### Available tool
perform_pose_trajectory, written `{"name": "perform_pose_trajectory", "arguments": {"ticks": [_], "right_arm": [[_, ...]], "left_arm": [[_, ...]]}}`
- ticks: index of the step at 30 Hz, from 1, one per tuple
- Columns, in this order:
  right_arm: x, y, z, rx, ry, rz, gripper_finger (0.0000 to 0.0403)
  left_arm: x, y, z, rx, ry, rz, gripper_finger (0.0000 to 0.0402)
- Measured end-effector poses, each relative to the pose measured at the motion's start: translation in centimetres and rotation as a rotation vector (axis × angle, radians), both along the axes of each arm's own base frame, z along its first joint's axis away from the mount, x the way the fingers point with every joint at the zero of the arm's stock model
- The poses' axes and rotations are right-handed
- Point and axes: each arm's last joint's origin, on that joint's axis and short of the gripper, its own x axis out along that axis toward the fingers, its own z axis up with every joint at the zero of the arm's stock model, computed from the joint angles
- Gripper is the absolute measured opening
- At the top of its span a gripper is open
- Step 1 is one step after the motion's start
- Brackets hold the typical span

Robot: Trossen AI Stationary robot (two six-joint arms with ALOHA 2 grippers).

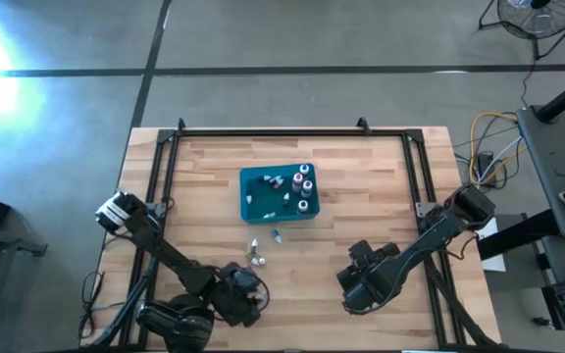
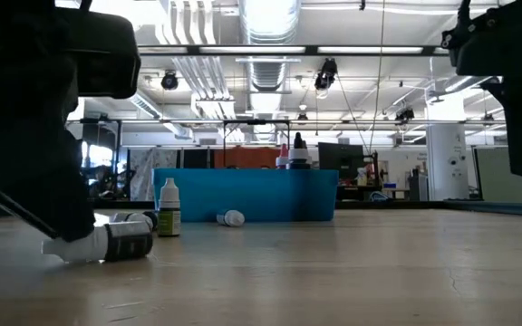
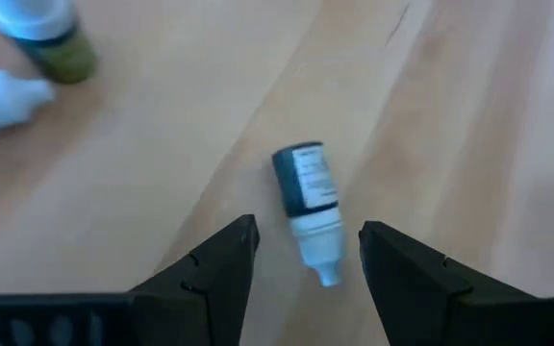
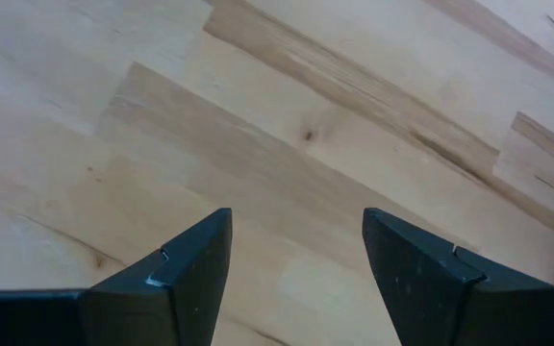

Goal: Pick & Place food coloring
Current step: Put the small black food coloring bottle into the blue bin

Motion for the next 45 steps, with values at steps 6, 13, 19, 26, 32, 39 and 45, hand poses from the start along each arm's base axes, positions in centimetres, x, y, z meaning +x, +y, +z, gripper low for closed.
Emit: {"name": "perform_pose_trajectory", "arguments": {"ticks": [6,13,19,26,32,39,45], "right_arm": [[-0.1,-0.1,-0.1,-0.008,0.001,0.001,0.0228],[-0.1,-0.1,-0.2,-0.011,0.001,-0.006,0.0228],[-0.1,-0.1,-0.2,-0.010,-0.003,-0.013,0.0228],[-0.2,-0.2,-0.4,-0.012,0.000,-0.013,0.0228],[-0.2,-0.2,-0.4,-0.009,0.006,-0.014,0.0228],[-0.3,-0.2,-0.4,-0.010,0.008,-0.014,0.0228],[-0.4,-0.3,-0.6,-0.016,0.017,-0.011,0.0228]], "left_arm": [[-0.5,0.5,-0.1,0.077,0.053,-0.039,0.0174],[-0.4,0.6,-0.1,0.095,0.044,-0.053,0.0174],[-0.2,0.9,-0.1,0.111,0.049,-0.068,0.0156],[0.1,1.3,-0.2,0.172,0.038,-0.129,0.0084],[0.6,1.4,-0.1,0.223,0.005,-0.208,0.0060],[0.7,1.5,-0.1,0.223,0.021,-0.254,0.0044],[0.7,1.6,-0.1,0.240,0.028,-0.276,0.0014]]}}
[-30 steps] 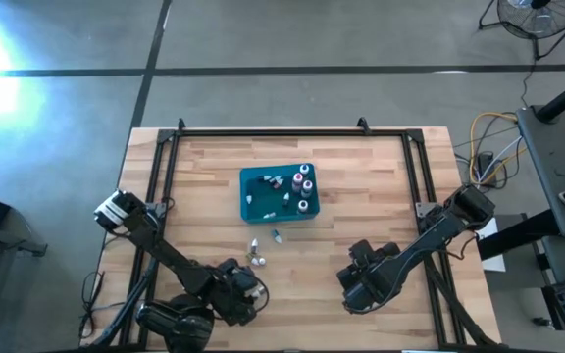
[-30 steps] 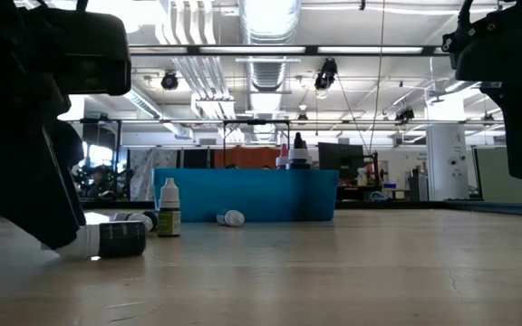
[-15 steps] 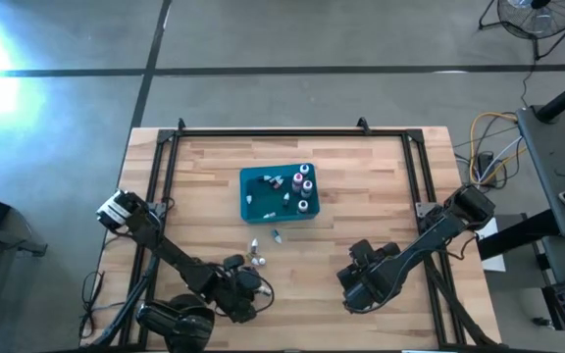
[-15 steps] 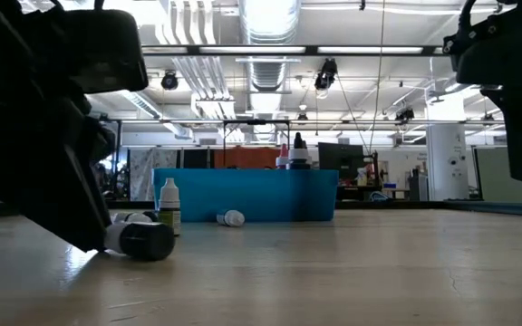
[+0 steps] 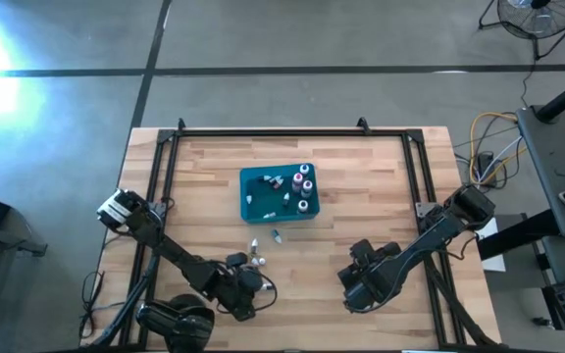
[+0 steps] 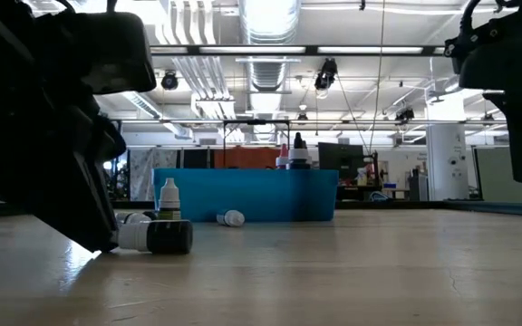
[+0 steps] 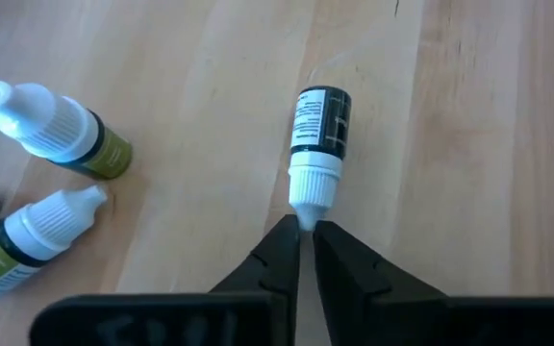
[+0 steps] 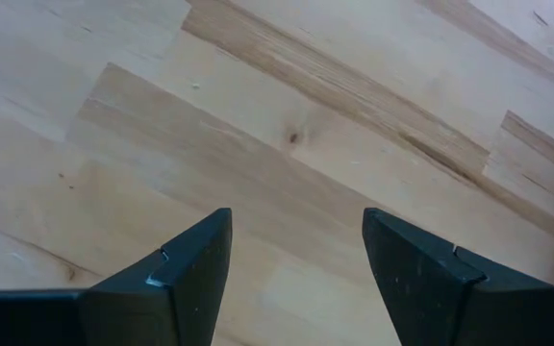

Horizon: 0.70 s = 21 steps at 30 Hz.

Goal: Pick & Place food coloring
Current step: Put the small black food coloring bottle into the blue bin

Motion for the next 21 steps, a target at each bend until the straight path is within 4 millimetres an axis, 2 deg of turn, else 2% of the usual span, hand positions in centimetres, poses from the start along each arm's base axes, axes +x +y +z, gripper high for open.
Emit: {"name": "perform_pose_trajectory", "arguments": {"ticks": [5,13,21], "right_arm": [[-0.23,-0.07,-0.27,0.017,0.031,-0.002,0.0228],[-0.62,-0.24,-0.78,0.033,0.078,0.015,0.0228],[-0.72,-0.32,-0.96,0.032,0.083,0.015,0.0228]], "left_arm": [[0.05,0.03,0.03,0.016,-0.006,-0.008,0.0030],[0.37,0.23,0.13,-0.006,-0.009,-0.002,0.0123],[0.76,0.80,0.15,0.026,-0.016,-0.014,0.0135]]}}
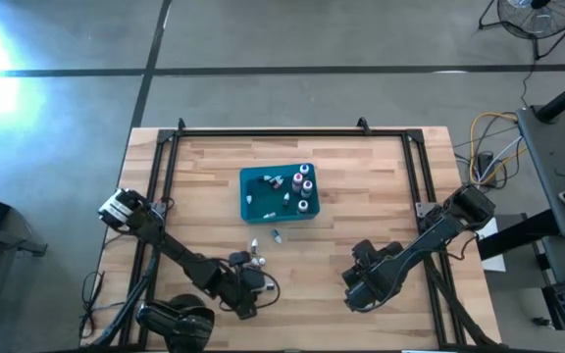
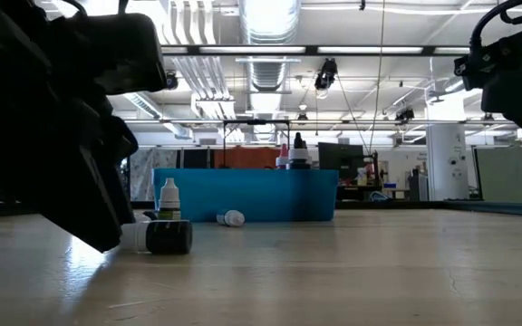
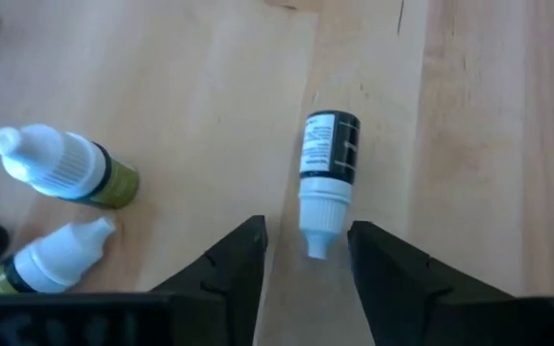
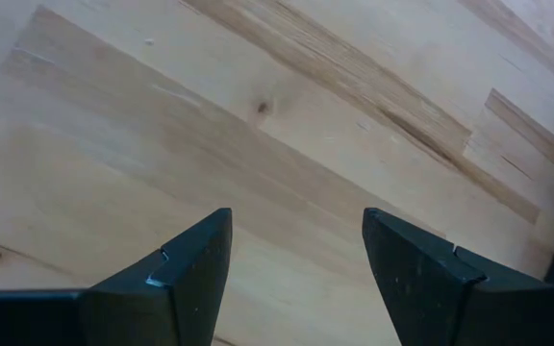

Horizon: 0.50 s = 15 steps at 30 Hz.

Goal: Pick & Place food coloring
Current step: Put the small black food coloring bottle into the blue bin

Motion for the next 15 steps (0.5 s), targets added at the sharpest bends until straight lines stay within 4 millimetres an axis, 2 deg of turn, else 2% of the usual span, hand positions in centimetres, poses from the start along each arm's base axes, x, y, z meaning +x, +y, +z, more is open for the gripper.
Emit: {"name": "perform_pose_trajectory", "arguments": {"ticks": [15], "right_arm": [[-0.07,-0.05,-0.10,-0.001,0.011,0.022,0.0228]], "left_arm": [[0.73,-0.20,-0.44,0.014,-0.038,-0.080,0.0134]]}}
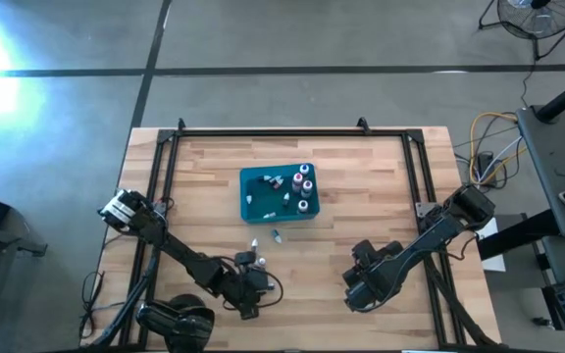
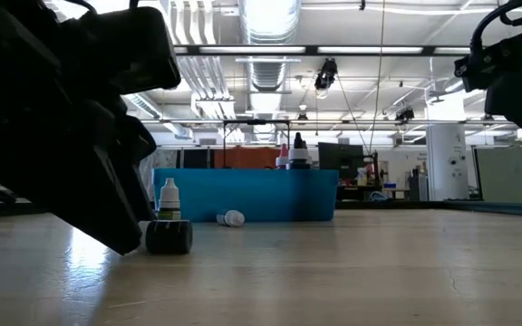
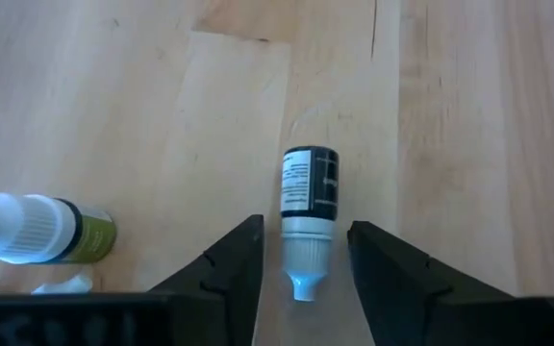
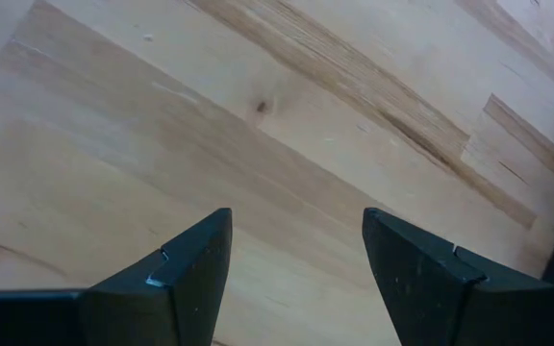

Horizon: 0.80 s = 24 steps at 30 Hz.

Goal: Pick & Place food coloring
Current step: Put the small black food coloring bottle into the blue bin

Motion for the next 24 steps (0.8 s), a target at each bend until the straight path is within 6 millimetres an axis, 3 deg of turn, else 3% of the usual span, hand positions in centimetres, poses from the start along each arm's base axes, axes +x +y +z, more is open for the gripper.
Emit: {"name": "perform_pose_trajectory", "arguments": {"ticks": [16,20,24], "right_arm": [[0.0,0.0,0.0,-0.001,-0.001,-0.005,0.0228],[0.1,0.1,0.1,0.004,-0.008,-0.005,0.0228],[0.1,0.1,0.1,0.005,-0.002,0.013,0.0228]], "left_arm": [[-0.3,0.4,0.6,0.003,0.033,0.004,0.0025],[-0.3,1.4,2.1,-0.012,0.004,0.042,0.0022],[-0.1,3.0,5.1,-0.008,-0.090,0.065,0.0022]]}}
